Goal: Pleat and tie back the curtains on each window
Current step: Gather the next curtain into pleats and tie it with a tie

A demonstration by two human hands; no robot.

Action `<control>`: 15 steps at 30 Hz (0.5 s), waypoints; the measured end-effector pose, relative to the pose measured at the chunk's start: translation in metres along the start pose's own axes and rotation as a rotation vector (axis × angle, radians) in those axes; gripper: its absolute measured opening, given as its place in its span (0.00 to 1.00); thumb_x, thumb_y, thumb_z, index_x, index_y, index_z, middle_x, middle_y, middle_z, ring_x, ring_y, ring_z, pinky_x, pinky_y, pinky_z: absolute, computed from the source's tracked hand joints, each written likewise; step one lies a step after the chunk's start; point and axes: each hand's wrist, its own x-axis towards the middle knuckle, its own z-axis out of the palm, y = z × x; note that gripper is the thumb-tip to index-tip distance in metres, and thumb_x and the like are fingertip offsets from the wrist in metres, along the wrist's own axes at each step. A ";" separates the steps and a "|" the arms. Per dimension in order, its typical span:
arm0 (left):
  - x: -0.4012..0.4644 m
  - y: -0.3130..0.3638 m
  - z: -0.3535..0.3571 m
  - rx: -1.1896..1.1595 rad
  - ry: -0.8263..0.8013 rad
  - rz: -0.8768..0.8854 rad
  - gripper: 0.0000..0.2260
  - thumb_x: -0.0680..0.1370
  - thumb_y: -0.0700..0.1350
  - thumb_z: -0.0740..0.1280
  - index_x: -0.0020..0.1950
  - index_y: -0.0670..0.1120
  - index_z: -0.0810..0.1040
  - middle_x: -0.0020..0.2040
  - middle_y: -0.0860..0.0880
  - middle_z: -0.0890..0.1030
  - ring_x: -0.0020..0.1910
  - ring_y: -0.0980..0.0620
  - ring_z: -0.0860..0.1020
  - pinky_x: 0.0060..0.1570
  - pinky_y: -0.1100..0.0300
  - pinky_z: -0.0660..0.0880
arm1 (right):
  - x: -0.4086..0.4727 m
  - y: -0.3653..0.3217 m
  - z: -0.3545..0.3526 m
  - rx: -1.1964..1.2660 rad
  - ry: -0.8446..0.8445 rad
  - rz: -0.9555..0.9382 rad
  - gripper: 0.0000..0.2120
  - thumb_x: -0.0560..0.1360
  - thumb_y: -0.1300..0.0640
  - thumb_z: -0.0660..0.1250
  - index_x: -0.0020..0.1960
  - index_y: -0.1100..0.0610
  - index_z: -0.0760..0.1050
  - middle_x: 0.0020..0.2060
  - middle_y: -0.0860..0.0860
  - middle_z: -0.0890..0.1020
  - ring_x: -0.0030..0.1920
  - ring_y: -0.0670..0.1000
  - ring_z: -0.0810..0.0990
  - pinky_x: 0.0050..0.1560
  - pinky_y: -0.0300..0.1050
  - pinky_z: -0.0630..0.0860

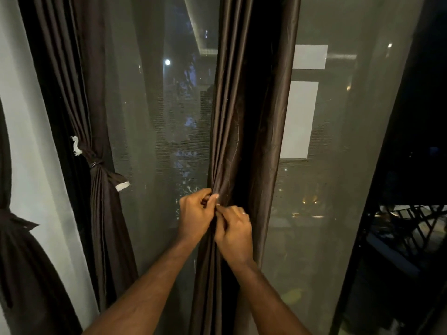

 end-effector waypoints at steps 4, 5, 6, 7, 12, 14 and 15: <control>-0.003 -0.005 -0.004 -0.001 0.002 0.016 0.09 0.76 0.39 0.74 0.37 0.42 0.80 0.30 0.50 0.79 0.29 0.51 0.77 0.32 0.51 0.73 | 0.004 0.018 -0.040 -0.122 0.321 0.253 0.19 0.72 0.53 0.77 0.58 0.57 0.76 0.55 0.53 0.75 0.56 0.54 0.73 0.56 0.53 0.72; -0.003 -0.005 -0.005 -0.001 0.003 0.016 0.08 0.76 0.40 0.74 0.37 0.42 0.80 0.30 0.50 0.79 0.29 0.51 0.77 0.31 0.51 0.73 | 0.007 0.025 -0.046 -0.151 0.363 0.347 0.23 0.71 0.51 0.79 0.60 0.58 0.74 0.56 0.54 0.74 0.58 0.56 0.73 0.57 0.56 0.71; -0.003 -0.005 -0.005 0.003 0.000 0.014 0.09 0.76 0.40 0.74 0.37 0.42 0.79 0.30 0.50 0.78 0.30 0.50 0.77 0.31 0.50 0.73 | 0.009 0.031 -0.048 -0.155 0.364 0.412 0.25 0.70 0.51 0.80 0.60 0.58 0.73 0.57 0.54 0.75 0.59 0.57 0.74 0.58 0.58 0.71; -0.002 -0.006 -0.005 0.007 -0.006 0.016 0.09 0.77 0.41 0.73 0.37 0.43 0.78 0.30 0.50 0.78 0.30 0.50 0.77 0.31 0.49 0.73 | 0.009 0.035 -0.047 -0.155 0.337 0.423 0.22 0.72 0.51 0.78 0.59 0.58 0.74 0.55 0.54 0.77 0.57 0.58 0.77 0.57 0.59 0.71; -0.005 -0.006 0.002 -0.021 -0.034 0.053 0.03 0.77 0.43 0.71 0.44 0.44 0.81 0.36 0.50 0.81 0.35 0.50 0.80 0.33 0.49 0.77 | -0.001 0.029 -0.030 -0.134 0.176 0.194 0.07 0.79 0.55 0.65 0.47 0.57 0.79 0.40 0.50 0.81 0.40 0.55 0.80 0.45 0.52 0.76; -0.006 -0.008 0.001 -0.032 -0.030 0.041 0.06 0.77 0.44 0.70 0.49 0.43 0.83 0.40 0.50 0.83 0.38 0.51 0.81 0.36 0.50 0.79 | -0.003 0.025 -0.025 -0.072 0.237 0.290 0.05 0.78 0.58 0.66 0.45 0.57 0.80 0.39 0.50 0.81 0.39 0.56 0.80 0.44 0.54 0.78; -0.006 -0.008 0.000 -0.029 -0.029 0.033 0.06 0.77 0.44 0.70 0.50 0.43 0.84 0.41 0.50 0.83 0.38 0.51 0.81 0.37 0.50 0.79 | -0.004 0.023 -0.021 -0.085 0.225 0.294 0.05 0.77 0.58 0.67 0.45 0.57 0.80 0.39 0.51 0.81 0.39 0.56 0.80 0.44 0.53 0.78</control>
